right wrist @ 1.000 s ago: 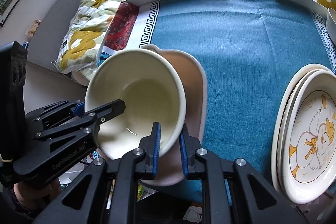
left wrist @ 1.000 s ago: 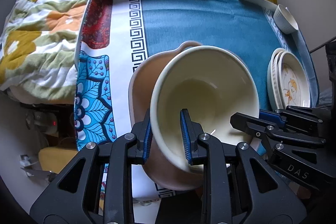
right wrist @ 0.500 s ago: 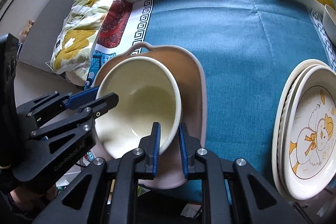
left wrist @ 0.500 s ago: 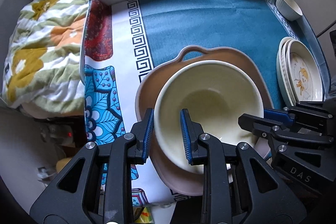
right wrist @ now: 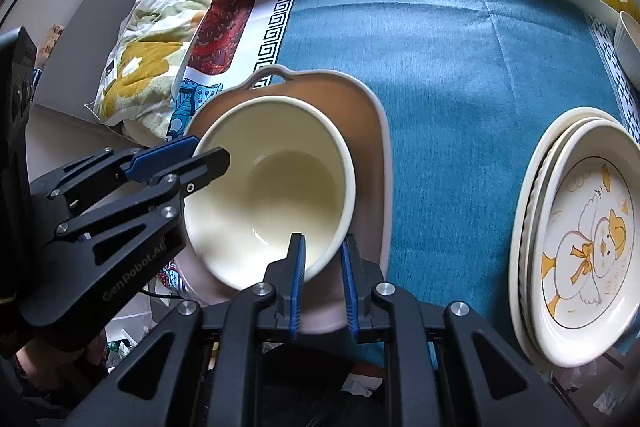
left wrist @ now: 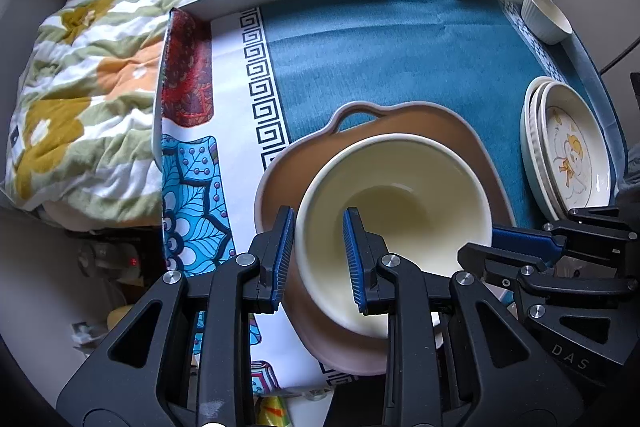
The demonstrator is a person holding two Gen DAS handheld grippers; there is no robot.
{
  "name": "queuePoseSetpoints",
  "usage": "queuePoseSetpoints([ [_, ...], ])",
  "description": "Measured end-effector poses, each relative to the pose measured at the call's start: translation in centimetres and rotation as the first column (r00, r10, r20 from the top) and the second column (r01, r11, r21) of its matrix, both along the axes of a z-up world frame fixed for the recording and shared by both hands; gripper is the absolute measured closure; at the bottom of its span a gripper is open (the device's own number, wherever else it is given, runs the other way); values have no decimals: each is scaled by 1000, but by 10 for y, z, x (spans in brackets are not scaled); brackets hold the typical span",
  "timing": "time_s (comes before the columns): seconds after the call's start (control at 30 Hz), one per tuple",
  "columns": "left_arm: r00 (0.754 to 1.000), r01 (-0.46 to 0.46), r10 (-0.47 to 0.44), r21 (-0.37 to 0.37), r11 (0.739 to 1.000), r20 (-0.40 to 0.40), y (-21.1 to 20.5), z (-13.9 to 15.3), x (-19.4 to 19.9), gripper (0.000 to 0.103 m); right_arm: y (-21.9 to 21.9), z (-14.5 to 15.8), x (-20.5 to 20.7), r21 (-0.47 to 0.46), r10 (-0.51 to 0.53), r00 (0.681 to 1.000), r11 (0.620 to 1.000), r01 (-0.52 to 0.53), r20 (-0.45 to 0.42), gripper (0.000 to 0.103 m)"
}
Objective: Organize plates and bowls
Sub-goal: 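Open both tools and withdraw them from the cream bowl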
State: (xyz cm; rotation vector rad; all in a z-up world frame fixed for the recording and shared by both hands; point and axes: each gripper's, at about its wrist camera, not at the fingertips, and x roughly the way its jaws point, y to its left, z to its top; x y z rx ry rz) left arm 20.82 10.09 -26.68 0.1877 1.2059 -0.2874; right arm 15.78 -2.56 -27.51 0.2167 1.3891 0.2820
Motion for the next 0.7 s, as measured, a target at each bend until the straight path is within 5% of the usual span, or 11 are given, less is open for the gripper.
queuePoseSetpoints([
  [0.3, 998, -31, 36, -83, 996, 56, 6, 42, -8, 80, -14, 43, -14, 7, -8, 997, 1000, 7, 74, 87],
  [0.4, 995, -36, 45, -96, 995, 90, 1, 60, -11, 69, -25, 58, -17, 17, -26, 993, 1000, 25, 112, 87],
  [0.43, 993, -34, 45, -103, 994, 108, -4, 68, -13, 53, -33, 65, -18, 26, -40, 991, 999, 37, 130, 84],
  [0.5, 989, -38, 54, -116, 993, 139, -10, 81, -16, 18, -47, 76, -19, 36, -63, 984, 998, 58, 165, 73],
  [0.53, 984, -40, 62, -128, 991, 168, -14, 88, -18, 12, -59, 83, -21, 45, -83, 978, 996, 76, 193, 55],
  [0.63, 977, -36, 69, -162, 986, 200, -32, 106, -20, 12, -90, 100, -25, 55, -133, 959, 991, 123, 251, 21],
  [0.7, 975, -29, 69, -187, 982, 210, -51, 115, -21, 12, -118, 109, -29, 56, -172, 943, 985, 163, 285, 19],
])
